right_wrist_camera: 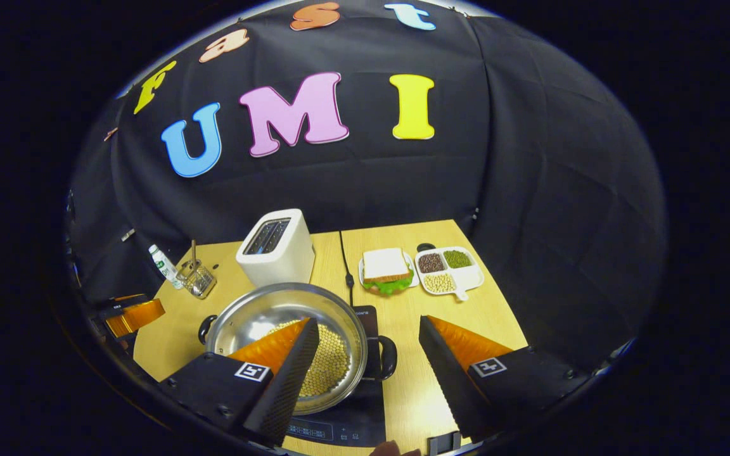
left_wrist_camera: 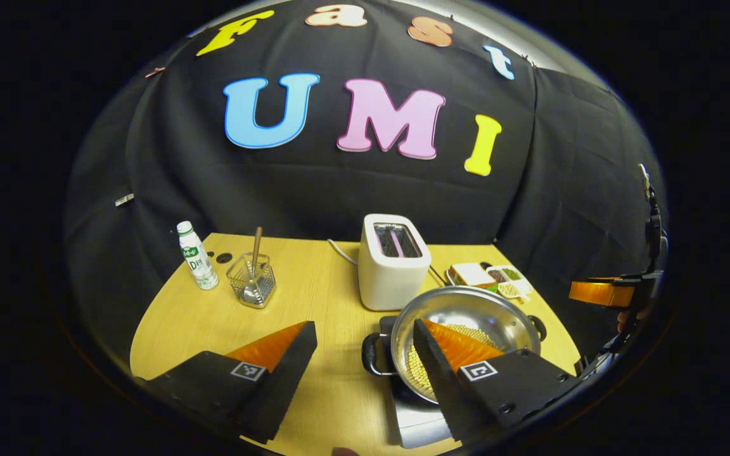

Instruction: First push the handle of the pot to place it horizontally, then grasp the pot with both hands and set it on the induction cooktop.

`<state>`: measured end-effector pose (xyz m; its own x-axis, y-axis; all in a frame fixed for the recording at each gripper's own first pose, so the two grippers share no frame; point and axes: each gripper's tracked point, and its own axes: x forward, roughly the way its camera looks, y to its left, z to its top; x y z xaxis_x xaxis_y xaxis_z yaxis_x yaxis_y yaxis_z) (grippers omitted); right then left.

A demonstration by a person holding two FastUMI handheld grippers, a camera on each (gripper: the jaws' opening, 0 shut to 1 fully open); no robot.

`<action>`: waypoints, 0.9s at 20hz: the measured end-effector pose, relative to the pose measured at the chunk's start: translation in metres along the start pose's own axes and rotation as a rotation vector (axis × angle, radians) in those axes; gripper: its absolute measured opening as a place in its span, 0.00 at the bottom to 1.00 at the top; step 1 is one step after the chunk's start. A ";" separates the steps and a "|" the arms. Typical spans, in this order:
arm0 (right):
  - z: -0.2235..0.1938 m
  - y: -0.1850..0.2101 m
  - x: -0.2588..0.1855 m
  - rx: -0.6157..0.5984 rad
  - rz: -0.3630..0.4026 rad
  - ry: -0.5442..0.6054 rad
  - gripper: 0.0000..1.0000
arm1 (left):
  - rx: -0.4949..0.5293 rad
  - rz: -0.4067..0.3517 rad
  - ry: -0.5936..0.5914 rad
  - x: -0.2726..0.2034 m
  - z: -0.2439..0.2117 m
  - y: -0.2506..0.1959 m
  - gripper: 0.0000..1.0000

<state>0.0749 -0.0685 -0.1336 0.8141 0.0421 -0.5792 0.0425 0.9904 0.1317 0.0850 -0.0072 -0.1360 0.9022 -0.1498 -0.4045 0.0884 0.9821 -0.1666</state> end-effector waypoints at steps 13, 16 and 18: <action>0.098 0.028 -0.102 -0.084 -0.009 -0.461 0.98 | 0.073 -0.029 -0.385 -0.103 0.090 -0.005 0.95; 0.102 0.036 -0.123 -0.091 -0.006 -0.515 0.98 | 0.089 -0.015 -0.439 -0.125 0.100 -0.003 0.95; 0.110 0.041 -0.130 -0.110 -0.014 -0.560 0.98 | 0.095 -0.002 -0.469 -0.136 0.107 -0.001 0.95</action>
<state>0.0339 -0.0476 0.0355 0.9980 -0.0179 -0.0613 0.0195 0.9995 0.0252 0.0069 0.0245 0.0152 0.9932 -0.1056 0.0493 0.1091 0.9912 -0.0749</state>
